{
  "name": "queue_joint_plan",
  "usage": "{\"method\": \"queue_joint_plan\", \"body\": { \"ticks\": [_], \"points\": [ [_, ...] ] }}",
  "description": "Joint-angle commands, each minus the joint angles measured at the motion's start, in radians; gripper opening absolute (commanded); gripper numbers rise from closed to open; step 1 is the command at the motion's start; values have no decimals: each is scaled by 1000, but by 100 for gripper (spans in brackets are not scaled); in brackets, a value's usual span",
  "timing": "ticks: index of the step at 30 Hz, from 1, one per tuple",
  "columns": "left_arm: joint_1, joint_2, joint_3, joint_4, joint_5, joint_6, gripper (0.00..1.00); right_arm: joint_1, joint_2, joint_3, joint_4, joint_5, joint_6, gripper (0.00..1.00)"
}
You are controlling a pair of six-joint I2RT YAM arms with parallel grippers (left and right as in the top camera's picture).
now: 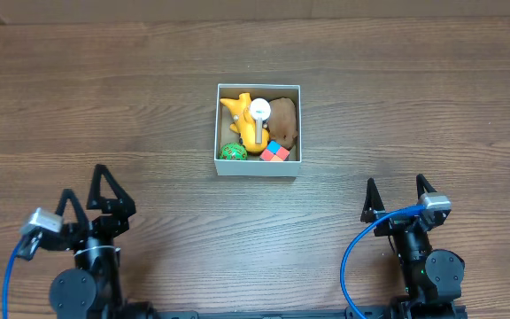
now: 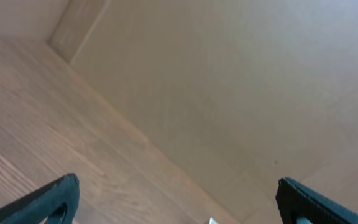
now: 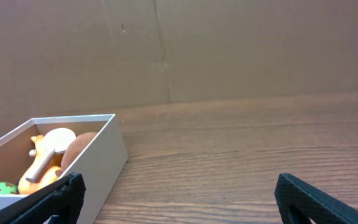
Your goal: Pack container
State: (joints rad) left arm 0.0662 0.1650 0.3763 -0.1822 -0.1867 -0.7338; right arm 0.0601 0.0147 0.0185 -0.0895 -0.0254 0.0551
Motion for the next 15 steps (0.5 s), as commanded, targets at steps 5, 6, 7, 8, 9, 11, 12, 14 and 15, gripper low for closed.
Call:
{"method": "queue_joint_plan", "body": {
  "ticks": [5,6,7,8,9,11,12,14,15],
  "points": [
    [4,-63,-187,192,76,156,100,-3,-11,-10,7,5,-3,100],
    [2,-73,-201,201,84,188,100,-3,-11,-10,7,5,-3,100],
    [-2,-83,-215,207,89,222,100,-3,-11,-10,7,5,-3,100],
    [-9,-92,-229,211,93,256,100,-3,-11,-10,7,5,-3,100],
    [-16,-99,-242,216,95,290,100,-3,-11,-10,7,5,-3,100],
    [-29,-106,-263,218,96,335,100,-3,-11,-10,7,5,-3,100],
    [-35,-106,-273,218,101,360,100,-3,-11,-10,7,5,-3,100],
    [-36,-106,-286,217,111,393,100,-3,-11,-10,7,5,-4,100],
    [-36,-106,-289,217,114,408,100,-3,-11,-10,7,5,-3,100]
  ]
}}
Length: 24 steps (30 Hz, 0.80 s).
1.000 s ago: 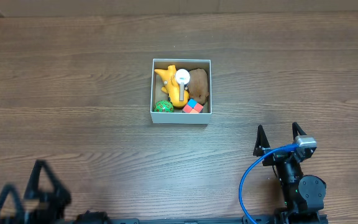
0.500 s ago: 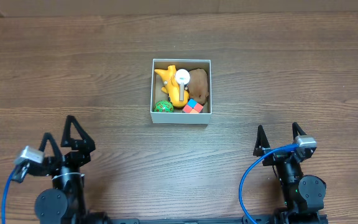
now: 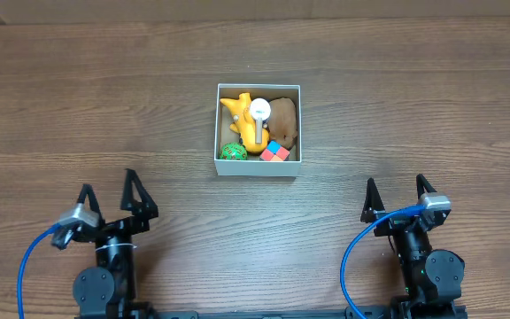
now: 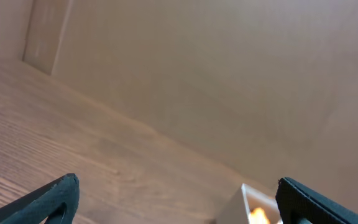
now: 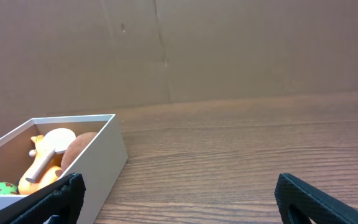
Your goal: Pack container
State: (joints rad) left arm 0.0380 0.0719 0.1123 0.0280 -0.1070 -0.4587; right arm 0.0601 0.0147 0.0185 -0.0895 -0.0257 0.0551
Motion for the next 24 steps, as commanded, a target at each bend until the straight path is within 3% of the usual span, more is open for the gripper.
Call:
{"method": "queue_joint_plan", "body": {
  "ticks": [1,13,24],
  "points": [
    [-8,-13,-28,6,39,157,100,-3,-11,-10,7,5,-3,100],
    [-8,-14,-36,-16,82,459,100,-3,-11,-10,7,5,-3,100],
    [-8,-69,-108,-27,81,491,100,-3,-11,-10,7,5,-3,100]
  ]
}}
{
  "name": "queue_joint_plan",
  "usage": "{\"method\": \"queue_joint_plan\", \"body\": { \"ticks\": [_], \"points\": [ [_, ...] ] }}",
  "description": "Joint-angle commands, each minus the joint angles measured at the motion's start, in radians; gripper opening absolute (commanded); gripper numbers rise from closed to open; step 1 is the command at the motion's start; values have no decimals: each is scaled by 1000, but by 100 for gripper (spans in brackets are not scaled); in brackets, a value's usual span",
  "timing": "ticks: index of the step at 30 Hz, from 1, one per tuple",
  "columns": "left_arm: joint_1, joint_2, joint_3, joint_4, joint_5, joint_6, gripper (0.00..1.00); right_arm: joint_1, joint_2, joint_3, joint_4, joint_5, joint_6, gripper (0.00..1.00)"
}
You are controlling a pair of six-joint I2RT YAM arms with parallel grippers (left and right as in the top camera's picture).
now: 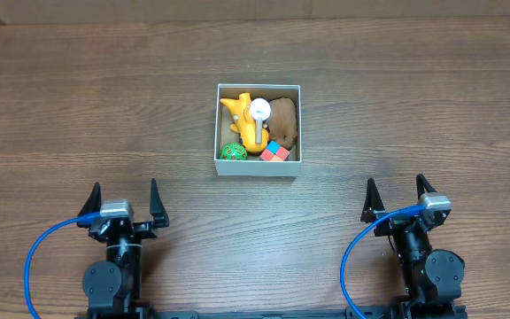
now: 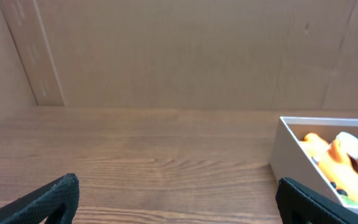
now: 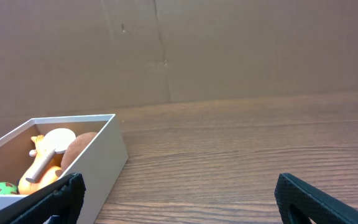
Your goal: Pack container
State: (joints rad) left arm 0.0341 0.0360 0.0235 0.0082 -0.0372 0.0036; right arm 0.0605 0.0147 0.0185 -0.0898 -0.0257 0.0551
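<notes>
A white square box (image 1: pixel 216 124) stands at the table's centre, holding a yellow toy (image 1: pixel 244 121), a white round piece (image 1: pixel 260 110), a brown lump (image 1: pixel 283 120), a green ball (image 1: pixel 231 151) and a red-and-blue cube (image 1: pixel 274 151). My left gripper (image 1: pixel 123 197) is open at the near left, well short of the box (image 2: pixel 294 158), with nothing between its fingers. My right gripper (image 1: pixel 396 194) is open at the near right, also empty; the box (image 3: pixel 98 162) lies ahead to its left.
A brown cardboard wall (image 3: pixel 229 50) closes off the far side of the wooden table (image 1: pixel 414 106). Blue cables (image 1: pixel 34 266) loop beside both arm bases at the near edge.
My left gripper has swung further right and now points straight ahead, with the box at the right of its view. The right arm and the box contents are unchanged.
The left gripper first pointed outward at the far left, seeing only wall and table. It then stood turned partway toward the centre, the box corner just showing. Now it faces forward. The right gripper stayed open and still throughout.
</notes>
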Motion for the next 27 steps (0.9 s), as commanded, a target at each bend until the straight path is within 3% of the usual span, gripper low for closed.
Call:
{"method": "queue_joint_plan", "body": {
  "ticks": [1,27],
  "points": [
    [-4,-33,-19,-9,12,43,100,-4,-11,-10,7,5,-3,100],
    [-4,-30,-19,-82,9,72,100,-4,-11,-10,7,5,-3,100]
  ]
}}
